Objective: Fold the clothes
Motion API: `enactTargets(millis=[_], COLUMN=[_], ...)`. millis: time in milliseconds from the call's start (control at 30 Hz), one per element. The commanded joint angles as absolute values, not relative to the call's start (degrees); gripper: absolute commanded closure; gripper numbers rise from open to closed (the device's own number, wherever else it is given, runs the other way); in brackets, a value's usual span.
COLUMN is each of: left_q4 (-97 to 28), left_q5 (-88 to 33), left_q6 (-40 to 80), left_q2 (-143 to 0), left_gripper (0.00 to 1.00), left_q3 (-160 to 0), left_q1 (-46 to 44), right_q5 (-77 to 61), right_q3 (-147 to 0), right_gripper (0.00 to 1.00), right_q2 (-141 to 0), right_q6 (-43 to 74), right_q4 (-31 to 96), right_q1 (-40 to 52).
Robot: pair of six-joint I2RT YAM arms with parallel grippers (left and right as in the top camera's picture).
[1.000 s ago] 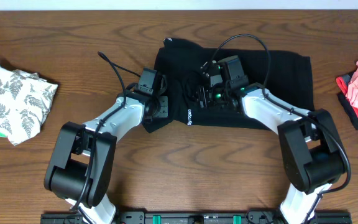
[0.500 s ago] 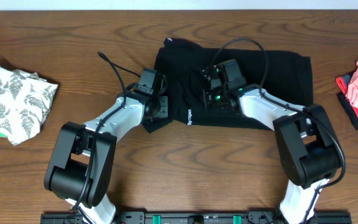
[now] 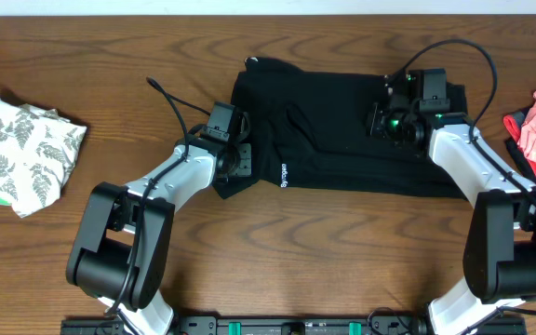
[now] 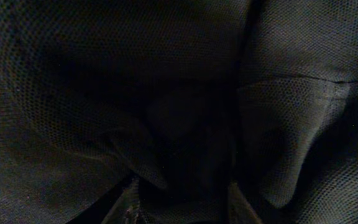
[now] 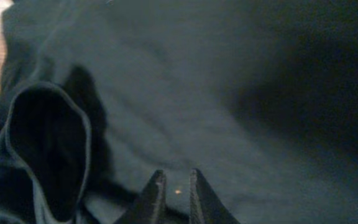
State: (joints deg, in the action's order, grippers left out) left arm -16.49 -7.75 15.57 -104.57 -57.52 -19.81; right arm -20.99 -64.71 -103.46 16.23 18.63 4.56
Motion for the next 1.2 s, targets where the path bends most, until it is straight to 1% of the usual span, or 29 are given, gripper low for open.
enactTargets(millis=[0, 100, 200, 267, 367, 467, 600, 767, 933, 1033, 1167], left_q4=[-17.12, -17.15, -17.30, -17.30, -17.32, -17.34, -17.37, -17.37, -17.30, -17.30, -17.30], left_q5=[-8.34, -8.34, -8.34, -8.34, -8.34, -8.36, -8.34, -8.34, -8.34, -8.34, -8.34], left_q6=[15.00, 15.03, 15.03, 15.00, 15.03, 15.03, 15.03, 15.03, 15.03, 15.03, 15.03], left_q2=[-107.92, -107.92, -107.92, -107.92, -107.92, -107.92, -107.92, -107.92, -107.92, -107.92, -107.92], left_gripper=[0.54, 0.54, 0.54, 0.54, 0.54, 0.54, 0.54, 0.54, 0.53, 0.54, 0.53], left_q3=[-56.58, -56.58, -56.58, -56.58, -56.58, -56.58, -56.58, -56.58, -56.58, -56.58, -56.58], left_q1=[-19.66, -19.68, -19.68, -19.68, -19.68, -19.68, -19.68, -19.68, -19.68, -19.68, -19.68], right_q5=[-28.77, -30.68, -31.11, -30.94, -27.53, -20.97, -17.02, -15.29, -14.33, -14.33, -14.35], right_q3=[-64.93, -64.93, -64.93, -64.93, -64.93, -64.93, -64.93, -64.90, -64.90, -64.90, -64.90], right_gripper=[0.78, 0.73, 0.62, 0.59, 0.59, 0.59, 0.57, 0.56, 0.58, 0.61, 0.61], right_q2=[-103.88, -103.88, -103.88, -103.88, -103.90, -103.92, -104.68, -105.86, -106.15, -106.34, -108.12], right_q6=[10.66, 8.49, 3.97, 0.47, -2.24, -2.26, -2.44, -2.44, -2.46, -2.44, -2.44], right_q4=[18.90, 20.29, 21.78, 22.68, 23.20, 22.39, 20.14, 16.95, 13.43, 13.08, 13.52], right_q1=[6.87, 9.50, 12.99, 15.16, 18.70, 21.71, 24.21, 24.82, 24.82, 24.82, 24.82])
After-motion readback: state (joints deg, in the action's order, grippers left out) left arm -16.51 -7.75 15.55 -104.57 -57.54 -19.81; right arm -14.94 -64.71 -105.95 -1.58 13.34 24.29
